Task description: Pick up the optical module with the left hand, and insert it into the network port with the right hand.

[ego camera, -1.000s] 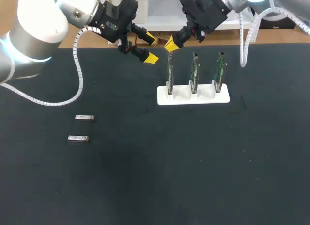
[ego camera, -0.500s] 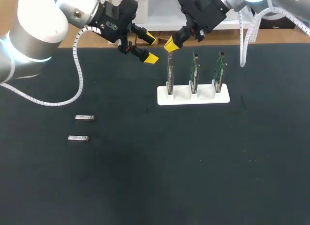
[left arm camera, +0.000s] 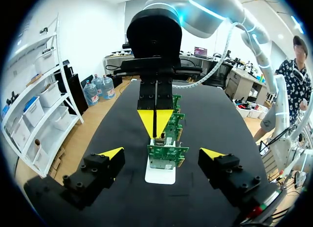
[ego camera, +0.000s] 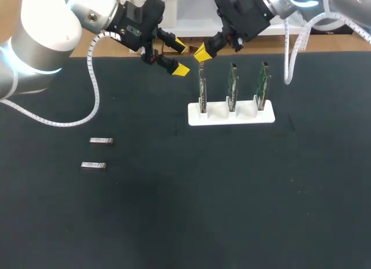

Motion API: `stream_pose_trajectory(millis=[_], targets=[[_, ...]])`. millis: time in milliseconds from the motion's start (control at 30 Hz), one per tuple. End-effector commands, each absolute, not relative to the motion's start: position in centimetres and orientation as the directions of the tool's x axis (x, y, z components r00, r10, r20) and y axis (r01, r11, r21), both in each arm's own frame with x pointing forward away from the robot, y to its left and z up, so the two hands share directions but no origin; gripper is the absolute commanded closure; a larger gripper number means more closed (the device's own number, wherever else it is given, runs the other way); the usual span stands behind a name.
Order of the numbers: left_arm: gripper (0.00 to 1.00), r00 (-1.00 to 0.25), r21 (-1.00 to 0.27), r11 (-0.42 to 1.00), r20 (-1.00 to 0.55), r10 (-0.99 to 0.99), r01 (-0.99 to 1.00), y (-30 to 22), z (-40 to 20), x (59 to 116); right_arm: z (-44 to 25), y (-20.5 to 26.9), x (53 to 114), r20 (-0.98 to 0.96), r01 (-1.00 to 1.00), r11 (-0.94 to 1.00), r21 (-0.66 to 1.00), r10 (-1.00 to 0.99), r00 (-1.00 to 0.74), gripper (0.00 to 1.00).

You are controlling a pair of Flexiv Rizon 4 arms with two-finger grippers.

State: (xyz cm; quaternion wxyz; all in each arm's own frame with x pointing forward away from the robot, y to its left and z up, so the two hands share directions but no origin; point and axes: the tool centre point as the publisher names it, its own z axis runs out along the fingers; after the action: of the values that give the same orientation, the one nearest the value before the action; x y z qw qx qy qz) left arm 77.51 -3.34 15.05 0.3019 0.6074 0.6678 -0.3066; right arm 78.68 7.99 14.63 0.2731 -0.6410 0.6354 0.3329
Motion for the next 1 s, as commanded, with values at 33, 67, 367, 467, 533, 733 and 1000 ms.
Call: stream_pose_trajectory(millis=[33,67,367,467,533,733,1000], targets=[[0.00,-0.082,-0.047,0.072,-0.772,0.631,0.996,-3.4,15.1,77.7,9.9,5.1,77.9,-0.789,-0.998,-0.039,0.053,-0.614,-0.018,1.00],[0.00,-0.082,-0.047,0.072,-0.772,0.631,0.996,-3.4,15.1,77.7,10.1,5.1,77.9,-0.792,-0.998,-0.040,0.049,-0.611,-0.014,1.00],[0.00,-0.082,-0.047,0.072,-0.772,0.631,0.996,-3.4,15.1,77.7,13.2,5.5,78.2,-0.841,-0.998,-0.055,0.004,-0.541,0.026,1.00],[0.00,-0.082,-0.047,0.072,-0.772,0.631,0.996,-3.4,15.1,77.7,14.6,5.7,78.4,-0.857,-0.998,-0.062,-0.017,-0.513,0.047,1.00],[0.00,-0.082,-0.047,0.072,-0.772,0.631,0.996,-3.4,15.1,77.7,15.4,5.9,78.5,-0.862,-0.997,-0.070,-0.036,-0.502,0.066,1.00],[0.00,-0.082,-0.047,0.072,-0.772,0.631,0.996,-3.4,15.1,77.7,17.0,6.4,78.6,-0.876,-0.994,-0.089,-0.066,-0.472,0.101,1.00],[0.00,-0.082,-0.047,0.072,-0.772,0.631,0.996,-3.4,15.1,77.7,18.6,6.6,78.9,-0.892,-0.991,-0.099,-0.089,-0.435,0.123,1.00]])
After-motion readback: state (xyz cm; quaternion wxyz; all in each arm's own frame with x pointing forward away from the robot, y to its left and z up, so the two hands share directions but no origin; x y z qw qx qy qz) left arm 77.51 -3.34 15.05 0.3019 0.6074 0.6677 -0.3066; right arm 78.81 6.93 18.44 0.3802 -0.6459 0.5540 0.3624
